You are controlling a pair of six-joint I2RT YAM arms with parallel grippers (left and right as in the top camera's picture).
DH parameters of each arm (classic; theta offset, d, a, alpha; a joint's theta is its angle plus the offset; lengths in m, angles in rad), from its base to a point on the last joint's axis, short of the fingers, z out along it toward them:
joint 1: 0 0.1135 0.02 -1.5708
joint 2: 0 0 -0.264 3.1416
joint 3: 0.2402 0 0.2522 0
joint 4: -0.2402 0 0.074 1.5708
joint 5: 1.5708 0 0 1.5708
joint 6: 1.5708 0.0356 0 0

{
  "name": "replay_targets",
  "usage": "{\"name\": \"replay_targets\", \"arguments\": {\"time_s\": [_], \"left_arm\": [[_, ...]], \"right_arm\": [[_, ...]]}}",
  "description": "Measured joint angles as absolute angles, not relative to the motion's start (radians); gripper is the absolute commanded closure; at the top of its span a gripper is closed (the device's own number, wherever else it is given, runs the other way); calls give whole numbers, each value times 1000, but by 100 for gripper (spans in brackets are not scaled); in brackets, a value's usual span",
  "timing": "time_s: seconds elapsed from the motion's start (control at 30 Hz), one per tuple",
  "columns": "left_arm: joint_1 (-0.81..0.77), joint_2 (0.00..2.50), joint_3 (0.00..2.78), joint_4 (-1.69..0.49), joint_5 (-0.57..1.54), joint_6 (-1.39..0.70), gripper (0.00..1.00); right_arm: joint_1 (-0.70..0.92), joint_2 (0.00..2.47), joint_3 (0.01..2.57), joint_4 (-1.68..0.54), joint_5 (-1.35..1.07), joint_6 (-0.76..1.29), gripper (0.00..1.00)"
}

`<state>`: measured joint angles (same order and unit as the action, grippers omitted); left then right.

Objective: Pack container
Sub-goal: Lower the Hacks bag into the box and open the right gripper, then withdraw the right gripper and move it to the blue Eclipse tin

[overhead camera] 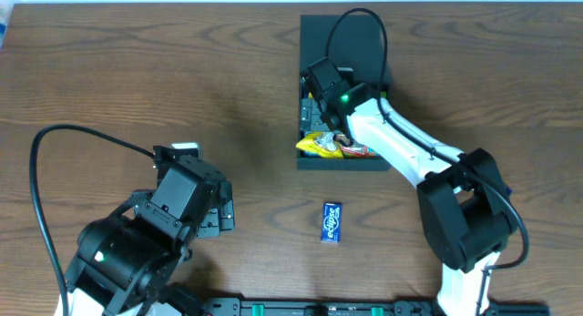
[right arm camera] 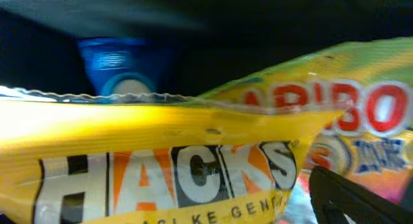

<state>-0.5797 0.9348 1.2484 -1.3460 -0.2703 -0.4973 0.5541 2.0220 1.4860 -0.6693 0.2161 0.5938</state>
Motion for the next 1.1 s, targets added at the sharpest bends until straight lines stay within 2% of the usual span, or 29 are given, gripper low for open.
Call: {"name": "replay_targets", "arguments": {"time_s": [0.27, 0.63, 1.1], "left_arm": [[-580, 935, 1248, -1346, -270, -497, 5], [-580, 935, 1248, -1346, -270, -497, 5], [-580, 935, 1248, -1346, -270, -497, 5]], "right_arm": [[508, 2017, 1486, -683, 202, 593, 1], [519, 2016, 1486, -601, 138, 563, 1], [532, 1986, 1486, -609, 86, 484, 1]]}}
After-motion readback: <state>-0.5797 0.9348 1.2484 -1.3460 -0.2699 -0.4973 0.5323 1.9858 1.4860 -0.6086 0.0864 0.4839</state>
